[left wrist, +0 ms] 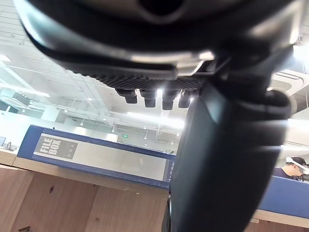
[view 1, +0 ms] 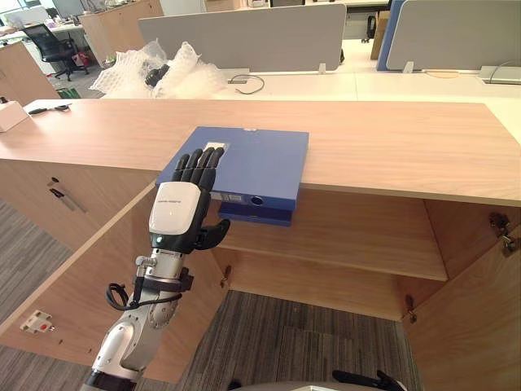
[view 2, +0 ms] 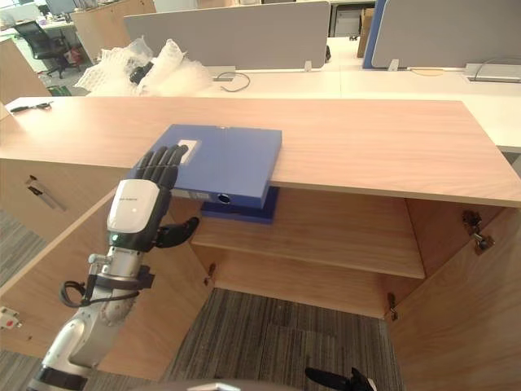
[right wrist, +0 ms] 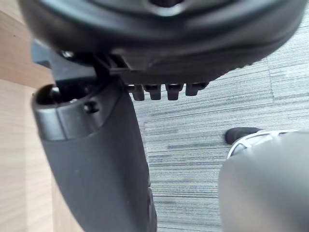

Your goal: Walk over to the cabinet, pick up the folder, carry it to the office cabinet, place the folder inside the office cabinet, then close the office cabinet door

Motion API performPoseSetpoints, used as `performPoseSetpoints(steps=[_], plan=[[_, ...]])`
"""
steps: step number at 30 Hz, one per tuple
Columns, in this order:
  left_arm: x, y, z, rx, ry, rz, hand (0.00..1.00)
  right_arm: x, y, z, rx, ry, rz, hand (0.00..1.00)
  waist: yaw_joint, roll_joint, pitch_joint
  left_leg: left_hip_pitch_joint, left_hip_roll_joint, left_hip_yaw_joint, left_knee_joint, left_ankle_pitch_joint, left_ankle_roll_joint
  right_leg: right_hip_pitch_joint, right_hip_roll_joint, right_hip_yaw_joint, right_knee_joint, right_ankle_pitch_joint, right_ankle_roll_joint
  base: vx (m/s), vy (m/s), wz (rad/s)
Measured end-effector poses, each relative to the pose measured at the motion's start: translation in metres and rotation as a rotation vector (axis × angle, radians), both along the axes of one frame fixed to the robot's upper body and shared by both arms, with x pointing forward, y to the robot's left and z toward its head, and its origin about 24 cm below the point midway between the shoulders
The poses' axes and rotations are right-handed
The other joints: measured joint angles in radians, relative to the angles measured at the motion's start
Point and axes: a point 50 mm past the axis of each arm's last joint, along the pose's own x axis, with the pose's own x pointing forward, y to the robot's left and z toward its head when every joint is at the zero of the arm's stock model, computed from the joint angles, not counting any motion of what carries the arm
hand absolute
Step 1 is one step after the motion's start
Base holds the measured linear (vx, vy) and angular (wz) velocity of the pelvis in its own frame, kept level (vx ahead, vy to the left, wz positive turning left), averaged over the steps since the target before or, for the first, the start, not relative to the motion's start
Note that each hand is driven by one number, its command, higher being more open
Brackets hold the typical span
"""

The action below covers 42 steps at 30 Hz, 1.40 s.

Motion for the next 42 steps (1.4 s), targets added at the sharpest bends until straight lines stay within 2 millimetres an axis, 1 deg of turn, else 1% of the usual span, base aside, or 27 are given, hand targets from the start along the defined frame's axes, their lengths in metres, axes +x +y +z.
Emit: performPoseSetpoints(steps=[5, 10, 15, 18, 20, 23, 26, 31, 32, 35, 37, 39, 42], plan=[[0.008, -0.009, -0.011, 0.037, 0.042, -0.038, 1.0, 0.001, 0.0, 0.0, -0.001, -0.002, 0.001, 1.0, -0.004, 0.0, 0.0, 0.004, 0.0, 0.0, 0.0, 0.0, 0.0, 0.003, 0.0, 0.005, -0.001, 0.0, -0.001, 0.0, 0.007, -0.01], [0.02, -0.006, -0.014, 0.089, 0.057, -0.03, 1.0, 0.001, -0.001, 0.0, -0.002, 0.0, 0.001, 1.0, -0.01, 0.001, 0.0, 0.005, 0.0, 0.0, 0.0, 0.0, 0.0, 0.002, 0.0, 0.007, -0.001, 0.001, -0.001, 0.0, 0.0, 0.0], [0.034, -0.008, -0.007, 0.127, 0.035, -0.04, 1.0, 0.0, -0.002, 0.0, -0.003, 0.006, 0.001, 1.0, -0.016, 0.001, 0.001, 0.005, 0.0, 0.0, 0.0, 0.0, 0.0, 0.001, 0.0, 0.009, -0.001, 0.002, -0.001, 0.0, 0.0, 0.0], [0.046, -0.011, -0.003, 0.162, 0.027, -0.048, 1.0, -0.001, -0.003, 0.0, -0.006, 0.009, 0.002, 1.0, -0.019, 0.006, 0.003, 0.005, 0.0, 0.0, 0.0, 0.0, 0.0, 0.001, 0.0, 0.009, -0.001, 0.003, -0.001, 0.0, 0.0, 0.0], [0.054, -0.013, -0.002, 0.227, 0.031, -0.064, 1.0, 0.0, -0.005, 0.0, -0.01, 0.009, 0.002, 1.0, -0.027, 0.012, 0.007, 0.005, 0.0, 0.0, 0.0, 0.0, 0.0, -0.001, 0.0, 0.012, -0.001, 0.006, -0.001, 0.0, 0.006, -0.02], [0.06, -0.014, 0.0, 0.273, 0.026, -0.074, 1.0, 0.0, -0.004, 0.0, -0.009, 0.01, 0.003, 1.0, -0.036, 0.013, 0.007, 0.005, 0.0, 0.001, 0.0, 0.0, 0.0, -0.003, -0.001, 0.016, -0.001, 0.008, -0.001, 0.0, 0.001, -0.04], [0.067, -0.017, 0.011, 0.325, -0.007, -0.1, 1.0, 0.0, -0.005, 0.001, -0.011, 0.009, 0.003, 1.0, -0.05, 0.014, 0.008, 0.005, 0.0, 0.0, 0.001, 0.001, 0.0, -0.005, -0.001, 0.02, -0.001, 0.014, 0.001, 0.0, 0.0, 0.0], [0.075, -0.02, 0.024, 0.336, -0.049, -0.109, 1.0, 0.0, -0.007, 0.001, -0.016, 0.009, 0.001, 1.0, -0.056, 0.017, 0.01, 0.005, 0.0, 0.0, 0.001, 0.002, 0.0, -0.008, -0.003, 0.024, -0.001, 0.02, 0.002, 0.0, 0.014, -0.02], [0.077, -0.02, 0.026, 0.339, -0.054, -0.106, 0.0, 0.0, -0.007, 0.001, -0.016, 0.009, 0.001, 1.0, -0.056, 0.019, 0.011, 0.005, 0.0, 0.0, 0.001, 0.002, 0.001, -0.008, -0.003, 0.025, -0.002, 0.021, 0.002, 0.0, 0.0, 0.0], [0.081, -0.017, 0.025, 0.341, -0.041, -0.085, 0.0, 0.002, -0.008, 0.001, -0.017, 0.006, 0.002, 1.0, -0.059, 0.025, 0.015, 0.004, 0.0, 0.0, 0.001, 0.003, 0.001, -0.009, -0.003, 0.026, -0.002, 0.026, 0.004, 0.0, 0.0, 0.0], [0.082, -0.016, 0.02, 0.331, -0.022, -0.076, 0.0, 0.002, -0.008, 0.001, -0.017, 0.006, 0.001, 1.0, -0.059, 0.029, 0.019, 0.004, 0.0, 0.0, 0.001, 0.003, 0.001, -0.01, -0.004, 0.026, -0.003, 0.028, 0.007, -0.03, 0.031, 0.0], [0.085, -0.018, 0.011, 0.298, 0.013, -0.055, 0.0, 0.003, -0.008, 0.002, -0.018, 0.003, 0.002, 1.0, -0.058, 0.03, 0.028, 0.003, -0.001, 0.0, 0.0, 0.003, 0.001, -0.011, -0.005, 0.028, -0.005, 0.032, 0.012, -0.04, 0.035, -0.01], [0.087, -0.018, 0.015, 0.219, -0.01, -0.024, 0.0, 0.004, -0.008, 0.002, -0.017, 0.004, 0.003, 1.0, -0.058, 0.028, 0.031, 0.0, -0.001, -0.001, 0.0, 0.003, 0.001, -0.015, -0.005, 0.033, -0.006, 0.037, 0.014, -0.04, 0.035, -0.04]])
